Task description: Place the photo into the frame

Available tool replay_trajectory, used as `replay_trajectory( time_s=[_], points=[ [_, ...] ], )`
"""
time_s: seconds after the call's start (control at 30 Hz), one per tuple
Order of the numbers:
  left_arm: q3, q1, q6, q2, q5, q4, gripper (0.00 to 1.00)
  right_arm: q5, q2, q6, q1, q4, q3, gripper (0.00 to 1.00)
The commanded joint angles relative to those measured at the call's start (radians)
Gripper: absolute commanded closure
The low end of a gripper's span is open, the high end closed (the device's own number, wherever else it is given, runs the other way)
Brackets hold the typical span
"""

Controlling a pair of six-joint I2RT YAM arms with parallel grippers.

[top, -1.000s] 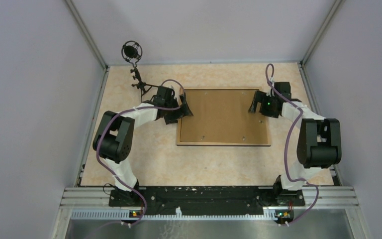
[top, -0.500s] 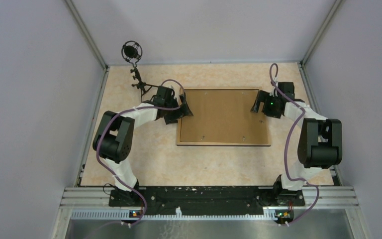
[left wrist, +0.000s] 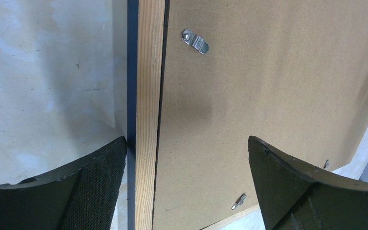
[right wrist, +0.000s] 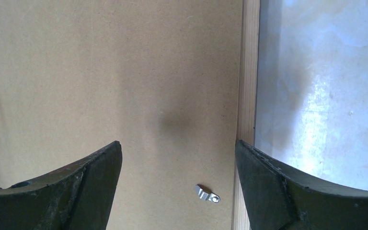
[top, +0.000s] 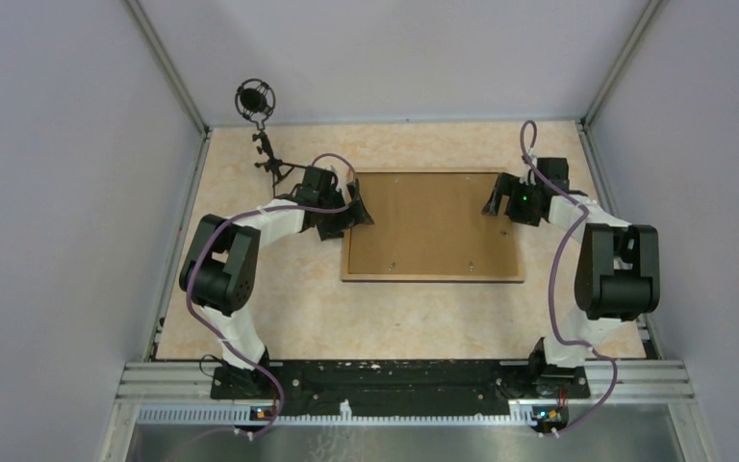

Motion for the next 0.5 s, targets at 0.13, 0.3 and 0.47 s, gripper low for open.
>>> replay_trajectory(
  time_s=[0.13,0.3,0.47],
  points=[
    [-0.013,0.0,-0.003,0.023,0.018,0.015,0.01,-0.166,0.071,0.05,-0.001,0.181,-0.001,0.15],
    [-0.01,0.0,0.0,0.022,0.014,0.01,0.02,-0.193,0.081,0.07,0.008,0.201,0.011,0.15],
    [-0.004,0.0,0.02,-0.016,-0.042,-0.025,0.02,-0.028,-0.052,0.021,0.011,0.116,-0.007,0.11]
  ],
)
